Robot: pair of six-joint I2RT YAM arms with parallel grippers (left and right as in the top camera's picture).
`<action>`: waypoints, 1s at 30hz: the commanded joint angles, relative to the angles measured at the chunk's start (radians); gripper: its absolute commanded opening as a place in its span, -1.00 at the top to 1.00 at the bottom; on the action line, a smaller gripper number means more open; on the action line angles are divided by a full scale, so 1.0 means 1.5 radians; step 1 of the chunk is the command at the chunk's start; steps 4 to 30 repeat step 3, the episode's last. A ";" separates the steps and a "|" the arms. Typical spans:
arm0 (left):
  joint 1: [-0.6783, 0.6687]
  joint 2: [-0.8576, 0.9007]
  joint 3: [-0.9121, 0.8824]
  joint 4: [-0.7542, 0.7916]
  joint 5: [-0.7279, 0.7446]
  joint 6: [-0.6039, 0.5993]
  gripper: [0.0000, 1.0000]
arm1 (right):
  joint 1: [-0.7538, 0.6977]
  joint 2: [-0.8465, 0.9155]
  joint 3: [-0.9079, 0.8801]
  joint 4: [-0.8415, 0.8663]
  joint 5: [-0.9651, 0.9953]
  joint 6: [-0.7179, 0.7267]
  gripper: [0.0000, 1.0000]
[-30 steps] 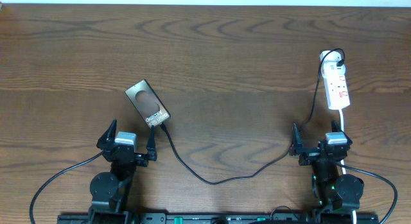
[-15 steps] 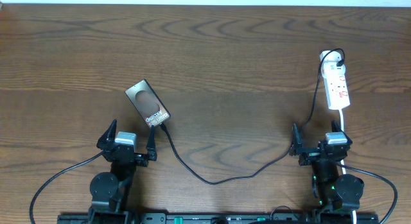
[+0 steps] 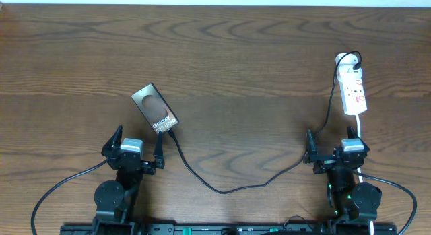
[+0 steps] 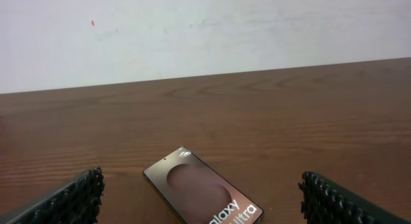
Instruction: Plug charger to phone and switch on socket
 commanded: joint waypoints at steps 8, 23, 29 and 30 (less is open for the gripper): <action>-0.002 -0.007 -0.008 -0.027 0.011 0.010 -0.91 | 0.005 -0.006 -0.001 -0.004 0.008 -0.008 -0.98; -0.002 -0.007 -0.008 -0.027 0.011 0.010 -0.91 | 0.005 -0.006 -0.001 -0.004 0.008 -0.008 -0.98; -0.002 -0.007 -0.008 -0.027 0.011 0.010 -0.91 | 0.005 -0.006 -0.001 -0.004 0.008 -0.008 -0.98; -0.002 -0.007 -0.008 -0.027 0.011 0.010 -0.91 | 0.005 -0.006 -0.001 -0.004 0.008 -0.008 -0.98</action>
